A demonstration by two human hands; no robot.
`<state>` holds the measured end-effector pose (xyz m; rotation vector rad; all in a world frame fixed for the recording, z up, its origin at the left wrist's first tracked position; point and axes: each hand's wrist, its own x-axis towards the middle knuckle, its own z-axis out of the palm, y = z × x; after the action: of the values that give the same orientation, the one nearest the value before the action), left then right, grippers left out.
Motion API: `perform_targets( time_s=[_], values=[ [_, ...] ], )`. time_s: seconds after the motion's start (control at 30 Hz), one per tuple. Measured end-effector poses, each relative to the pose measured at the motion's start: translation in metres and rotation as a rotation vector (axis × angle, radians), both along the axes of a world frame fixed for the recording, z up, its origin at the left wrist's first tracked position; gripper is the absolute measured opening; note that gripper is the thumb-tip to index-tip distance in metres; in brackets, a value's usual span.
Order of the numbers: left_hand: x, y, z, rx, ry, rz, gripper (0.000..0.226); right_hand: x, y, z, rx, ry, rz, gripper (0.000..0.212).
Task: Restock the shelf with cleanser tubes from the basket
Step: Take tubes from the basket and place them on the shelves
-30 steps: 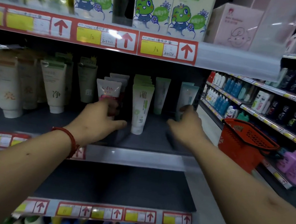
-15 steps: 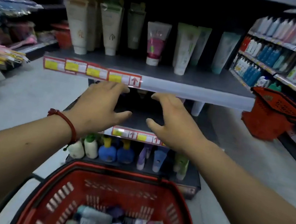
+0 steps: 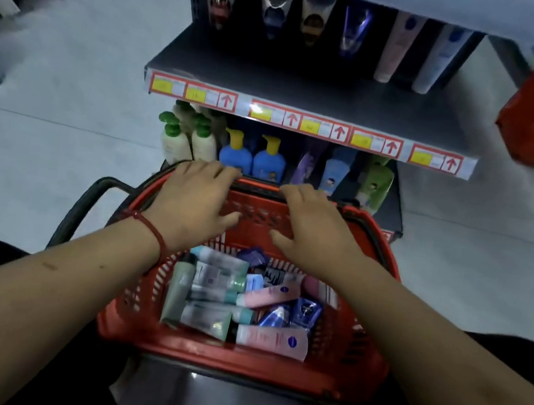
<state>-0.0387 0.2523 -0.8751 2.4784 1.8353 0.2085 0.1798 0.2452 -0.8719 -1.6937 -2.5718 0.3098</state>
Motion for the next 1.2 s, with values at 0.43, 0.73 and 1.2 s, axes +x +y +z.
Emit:
perform_targets(
  time_s=[0.43, 0.73, 1.2],
  values=[
    [-0.004, -0.041, -0.111, -0.357, 0.349, -0.055, 0.064, 0.011, -0.029, -0.113, -0.187, -0.209, 0.04, 0.066],
    [-0.006, -0.035, -0.143, -0.49, 0.48, -0.132, 0.059, 0.023, -0.03, -0.165, -0.343, -0.25, -0.041, 0.072],
    [0.076, -0.028, -0.216, -0.89, 0.152, -0.499, 0.055, 0.029, -0.012, -0.25, -0.427, -0.271, 0.056, 0.057]
  ],
)
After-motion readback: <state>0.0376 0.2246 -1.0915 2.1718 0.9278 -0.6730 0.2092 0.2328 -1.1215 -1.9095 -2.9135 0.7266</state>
